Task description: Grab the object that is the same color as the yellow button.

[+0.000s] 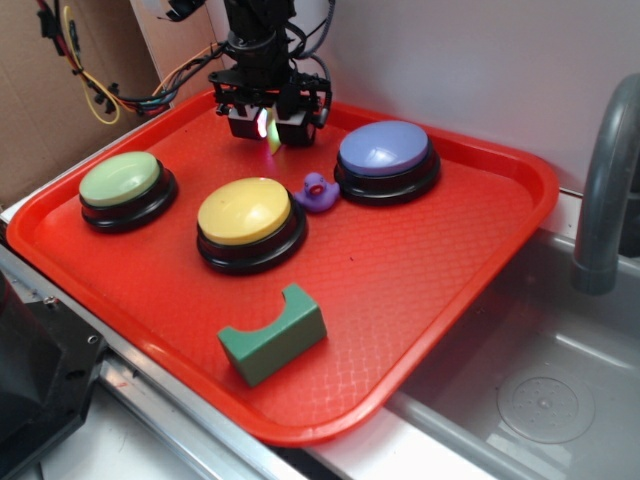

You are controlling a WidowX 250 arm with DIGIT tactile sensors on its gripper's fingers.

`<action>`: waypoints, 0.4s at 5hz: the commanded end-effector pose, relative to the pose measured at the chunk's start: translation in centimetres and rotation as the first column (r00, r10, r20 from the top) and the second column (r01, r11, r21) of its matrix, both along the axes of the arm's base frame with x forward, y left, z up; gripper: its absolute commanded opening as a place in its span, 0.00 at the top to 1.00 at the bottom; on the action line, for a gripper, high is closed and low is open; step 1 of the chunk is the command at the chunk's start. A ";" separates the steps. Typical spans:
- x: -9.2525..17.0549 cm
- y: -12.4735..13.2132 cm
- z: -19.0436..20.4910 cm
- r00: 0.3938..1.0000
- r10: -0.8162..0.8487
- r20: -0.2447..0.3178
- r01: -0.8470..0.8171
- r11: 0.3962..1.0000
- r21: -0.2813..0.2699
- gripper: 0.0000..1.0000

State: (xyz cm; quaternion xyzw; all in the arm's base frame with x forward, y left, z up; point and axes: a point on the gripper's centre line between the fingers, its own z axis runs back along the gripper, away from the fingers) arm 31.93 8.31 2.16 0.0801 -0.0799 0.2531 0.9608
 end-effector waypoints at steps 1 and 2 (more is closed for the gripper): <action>-1.5 -1.5 6.4 0.996 -0.086 0.026 0.085 0.995 0.043 1.00; -2.3 -3.6 8.5 0.982 -0.186 0.030 0.185 0.982 0.031 1.00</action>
